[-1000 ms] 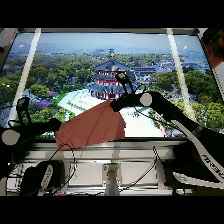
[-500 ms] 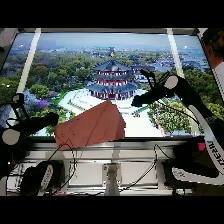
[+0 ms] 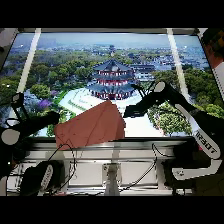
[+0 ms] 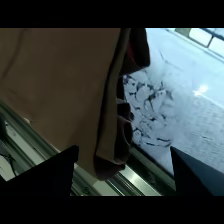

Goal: Fold the clothes and pants, and hang the long-sleeved shirts on hangers.

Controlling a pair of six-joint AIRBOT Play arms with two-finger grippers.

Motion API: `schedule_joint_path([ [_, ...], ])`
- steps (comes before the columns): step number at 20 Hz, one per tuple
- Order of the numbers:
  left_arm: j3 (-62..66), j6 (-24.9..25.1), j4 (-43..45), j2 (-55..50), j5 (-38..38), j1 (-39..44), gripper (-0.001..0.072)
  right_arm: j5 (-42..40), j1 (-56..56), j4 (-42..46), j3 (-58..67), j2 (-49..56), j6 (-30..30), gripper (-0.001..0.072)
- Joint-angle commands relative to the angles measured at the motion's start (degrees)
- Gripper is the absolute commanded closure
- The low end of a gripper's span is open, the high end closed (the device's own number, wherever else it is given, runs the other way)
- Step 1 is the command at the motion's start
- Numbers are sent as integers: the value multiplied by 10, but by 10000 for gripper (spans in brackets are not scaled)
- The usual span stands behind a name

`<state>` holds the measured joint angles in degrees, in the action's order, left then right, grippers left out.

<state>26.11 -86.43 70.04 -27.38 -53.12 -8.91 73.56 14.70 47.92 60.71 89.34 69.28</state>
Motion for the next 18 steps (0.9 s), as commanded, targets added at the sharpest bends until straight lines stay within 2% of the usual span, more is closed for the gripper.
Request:
schedule_joint_path([
  [1, 0, 0, -24, 0, 0, 0, 6, -15, 18, -37, -2, 35, 3, 55],
  [6, 0, 0, -29, 0, 0, 0, 6, -22, 19, -57, -2, 72, 23, 54],
  [12, 0, 0, -29, 0, 0, 0, 6, -108, 58, -98, -2, 80, 23, 61],
  [13, 0, 0, -28, 0, 0, 0, 6, -114, 66, -107, -2, 80, 23, 126],
  [16, 0, 0, -28, 0, 0, 0, 6, -122, 92, -124, -2, 80, 22, 601],
  [17, 0, 0, -28, 0, 0, 0, 6, -130, 99, -127, -1, 79, 19, 707],
  [18, 0, 0, -28, 0, 0, 0, 6, -138, 103, -128, 0, 78, 9, 705],
])
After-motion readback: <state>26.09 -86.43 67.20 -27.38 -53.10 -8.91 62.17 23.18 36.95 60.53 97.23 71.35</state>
